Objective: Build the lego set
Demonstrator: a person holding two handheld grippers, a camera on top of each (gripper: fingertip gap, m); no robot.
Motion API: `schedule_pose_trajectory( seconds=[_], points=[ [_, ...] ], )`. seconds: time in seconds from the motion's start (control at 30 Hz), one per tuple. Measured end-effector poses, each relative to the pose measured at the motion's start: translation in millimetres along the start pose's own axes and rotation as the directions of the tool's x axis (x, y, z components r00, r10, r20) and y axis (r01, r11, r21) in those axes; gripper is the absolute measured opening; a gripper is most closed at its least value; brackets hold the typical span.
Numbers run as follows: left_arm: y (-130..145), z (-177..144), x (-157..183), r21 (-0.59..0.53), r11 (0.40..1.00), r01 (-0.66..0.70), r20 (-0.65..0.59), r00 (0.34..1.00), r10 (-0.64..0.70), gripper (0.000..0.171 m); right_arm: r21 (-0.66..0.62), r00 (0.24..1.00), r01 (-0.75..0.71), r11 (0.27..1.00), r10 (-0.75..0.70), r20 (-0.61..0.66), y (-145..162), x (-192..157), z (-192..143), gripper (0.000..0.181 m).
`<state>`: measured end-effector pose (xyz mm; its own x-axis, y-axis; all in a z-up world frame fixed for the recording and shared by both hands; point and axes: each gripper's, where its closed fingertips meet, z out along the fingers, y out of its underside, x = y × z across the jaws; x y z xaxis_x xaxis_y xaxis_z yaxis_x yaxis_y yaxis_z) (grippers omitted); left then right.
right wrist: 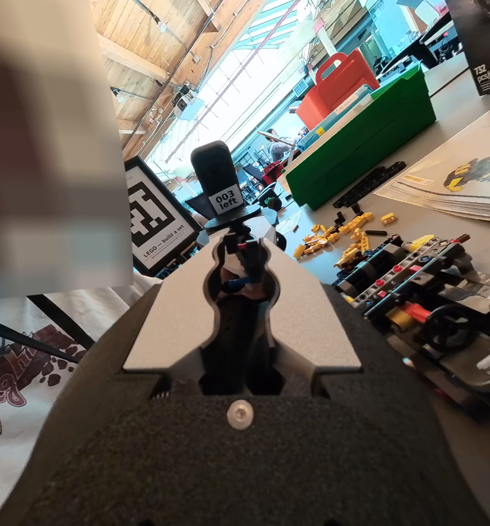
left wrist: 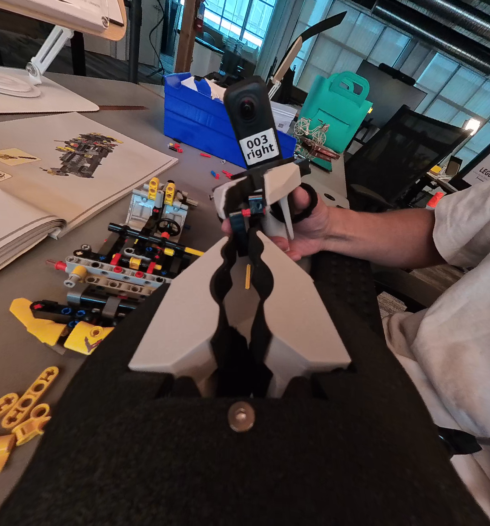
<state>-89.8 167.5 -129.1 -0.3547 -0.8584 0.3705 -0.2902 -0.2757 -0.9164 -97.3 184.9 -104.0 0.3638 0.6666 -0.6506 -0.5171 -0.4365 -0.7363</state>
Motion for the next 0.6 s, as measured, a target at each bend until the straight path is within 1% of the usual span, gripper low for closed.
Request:
schedule_pose_trajectory(
  seconds=[0.3, 0.43, 0.6],
  points=[
    [3.7, 1.8, 2.2, -0.022, 0.999, -0.033, 0.002, 0.999, 0.033, 0.005, -0.027, 0.998, -0.057, 0.998, 0.057, 0.002, 2.5, -1.8, -1.0, 0.020],
    [6.1, 3.0, 2.9, -0.037, 0.998, -0.041, 0.001, 0.999, 0.041, 0.005, -0.054, 0.999, 0.014, 0.998, -0.015, -0.029, 5.2, -2.2, -0.3, 0.020],
    [9.8, 3.6, 3.3, -0.061, 0.996, -0.060, 0.005, 0.998, 0.060, 0.005, -0.088, 0.998, 0.051, 0.995, -0.055, -0.040, 9.2, -2.6, 0.5, 0.021]
  ],
)
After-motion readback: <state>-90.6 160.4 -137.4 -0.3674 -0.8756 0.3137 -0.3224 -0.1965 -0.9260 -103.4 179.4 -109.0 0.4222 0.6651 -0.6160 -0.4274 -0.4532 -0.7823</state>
